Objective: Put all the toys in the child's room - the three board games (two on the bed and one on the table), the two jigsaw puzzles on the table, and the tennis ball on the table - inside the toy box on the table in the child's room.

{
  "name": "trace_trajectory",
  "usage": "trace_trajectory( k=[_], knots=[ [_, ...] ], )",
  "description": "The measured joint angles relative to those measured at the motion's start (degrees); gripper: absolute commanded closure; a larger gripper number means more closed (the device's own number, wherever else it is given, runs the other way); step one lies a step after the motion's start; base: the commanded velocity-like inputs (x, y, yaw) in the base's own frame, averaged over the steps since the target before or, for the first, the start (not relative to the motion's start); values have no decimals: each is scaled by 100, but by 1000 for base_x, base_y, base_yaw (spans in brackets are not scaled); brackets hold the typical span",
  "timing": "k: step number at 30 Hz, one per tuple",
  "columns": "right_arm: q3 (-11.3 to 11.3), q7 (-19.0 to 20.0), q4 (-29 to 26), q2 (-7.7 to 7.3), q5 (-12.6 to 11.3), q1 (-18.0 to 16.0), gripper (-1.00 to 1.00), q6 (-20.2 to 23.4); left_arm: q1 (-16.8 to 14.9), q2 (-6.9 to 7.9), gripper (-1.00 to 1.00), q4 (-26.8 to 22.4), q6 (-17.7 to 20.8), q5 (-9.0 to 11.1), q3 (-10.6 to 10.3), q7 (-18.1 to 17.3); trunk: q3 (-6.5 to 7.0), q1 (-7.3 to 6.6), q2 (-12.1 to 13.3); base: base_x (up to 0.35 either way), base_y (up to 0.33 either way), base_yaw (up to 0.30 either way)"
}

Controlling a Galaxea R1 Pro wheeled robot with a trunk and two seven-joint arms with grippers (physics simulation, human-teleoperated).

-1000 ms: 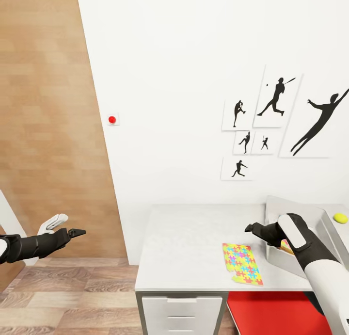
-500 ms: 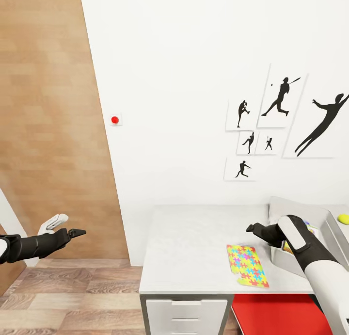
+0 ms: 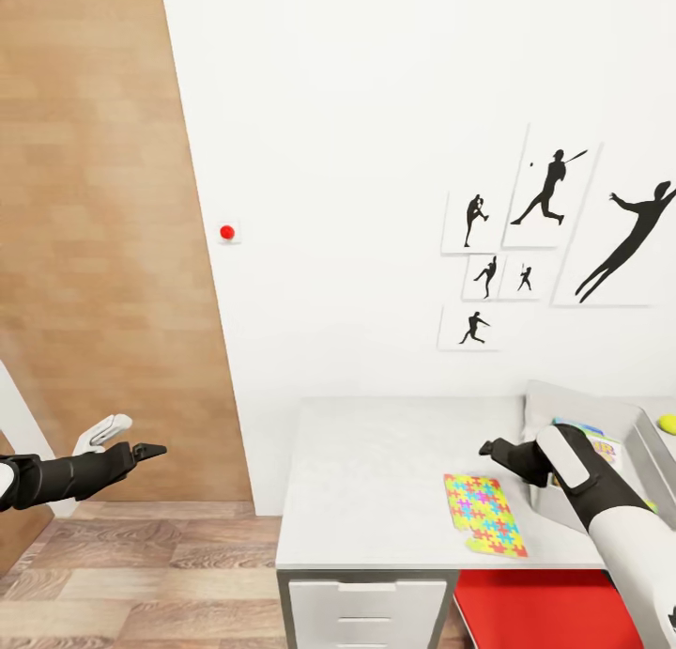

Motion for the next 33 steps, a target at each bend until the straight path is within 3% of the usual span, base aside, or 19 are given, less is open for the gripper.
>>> trace_trajectory(
  k=[21,33],
  knots=[
    [-8,-7,40,-7,5,1,-100,-12,2,0,-100,1,-1,0,-3,-5,-108,0,5,0,4,0],
    [-2,1,52,-4,0,7,-100,-417,3,0,-100,1,-1,2,-5,-8,-219,0,5,0,0,0]
  ],
)
